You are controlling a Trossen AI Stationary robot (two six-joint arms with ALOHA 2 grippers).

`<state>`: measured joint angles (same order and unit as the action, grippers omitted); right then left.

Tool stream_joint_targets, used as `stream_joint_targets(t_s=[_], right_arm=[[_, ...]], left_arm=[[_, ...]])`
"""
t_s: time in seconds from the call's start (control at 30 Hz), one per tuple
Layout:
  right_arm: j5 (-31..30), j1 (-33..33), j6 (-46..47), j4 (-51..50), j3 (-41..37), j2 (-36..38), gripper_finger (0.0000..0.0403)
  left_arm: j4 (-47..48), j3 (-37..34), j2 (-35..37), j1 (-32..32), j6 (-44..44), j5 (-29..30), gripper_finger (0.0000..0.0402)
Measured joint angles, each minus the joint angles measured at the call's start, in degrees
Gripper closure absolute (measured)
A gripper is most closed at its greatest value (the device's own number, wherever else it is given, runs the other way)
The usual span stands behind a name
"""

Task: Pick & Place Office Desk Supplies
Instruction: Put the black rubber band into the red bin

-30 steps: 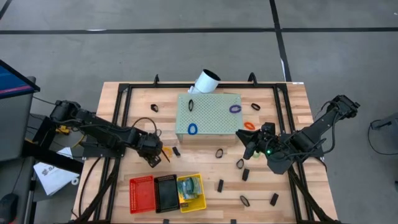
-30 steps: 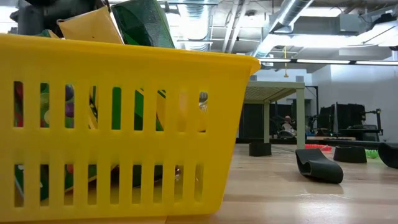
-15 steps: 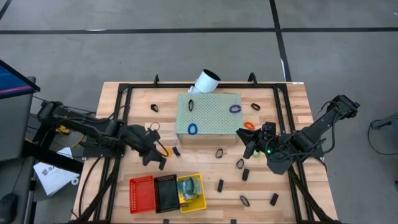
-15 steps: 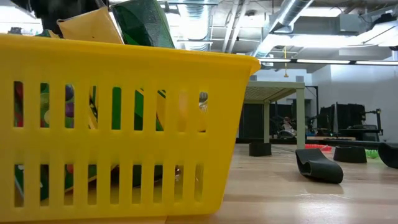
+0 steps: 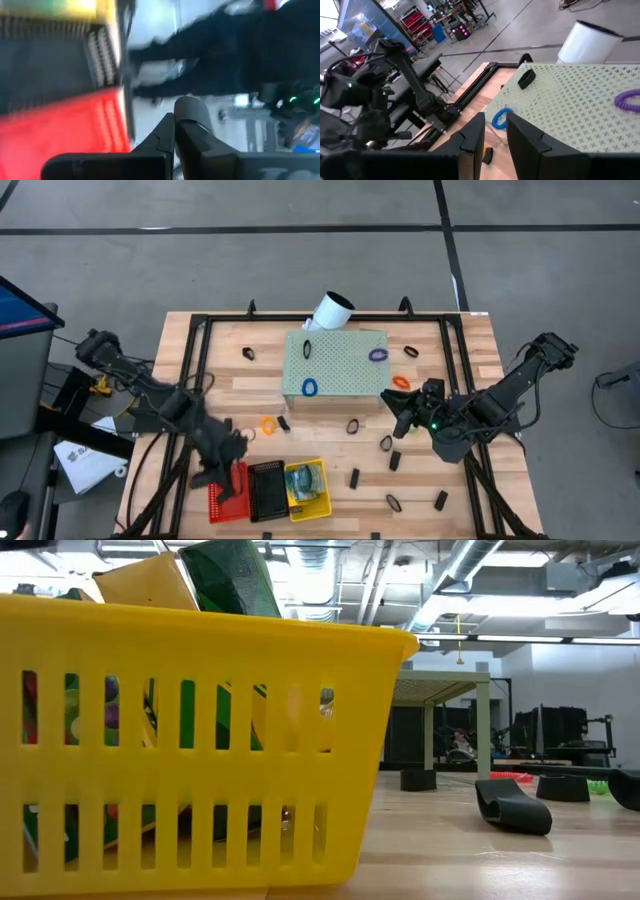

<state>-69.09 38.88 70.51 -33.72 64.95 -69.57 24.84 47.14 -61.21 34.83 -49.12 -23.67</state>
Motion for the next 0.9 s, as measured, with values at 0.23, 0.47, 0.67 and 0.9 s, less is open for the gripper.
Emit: stream_joint_targets(t_s=[0.23,0.47,0.67,0.9], right_arm=[[0.0,0.7,0.9,0.1,0.0,0.0,0.0326],[0.0,0.9,1.1,0.3,0.0,0.0,0.0326],[0.0,0.9,1.1,0.3,0.0,0.0,0.0326],[0.0,1.1,1.0,0.3,0.0,0.0,0.0326]], left_arm=[[13.1,0.0,-3.8,7.3,-7.7,10.8,0.0401],[15.9,0.0,-9.0,7.5,-9.7,16.9,0.0401],[17.2,0.0,-13.9,7.5,-8.0,17.1,0.0401],[18.8,0.0,-16.1,7.6,-6.1,18.6,0.0383]])
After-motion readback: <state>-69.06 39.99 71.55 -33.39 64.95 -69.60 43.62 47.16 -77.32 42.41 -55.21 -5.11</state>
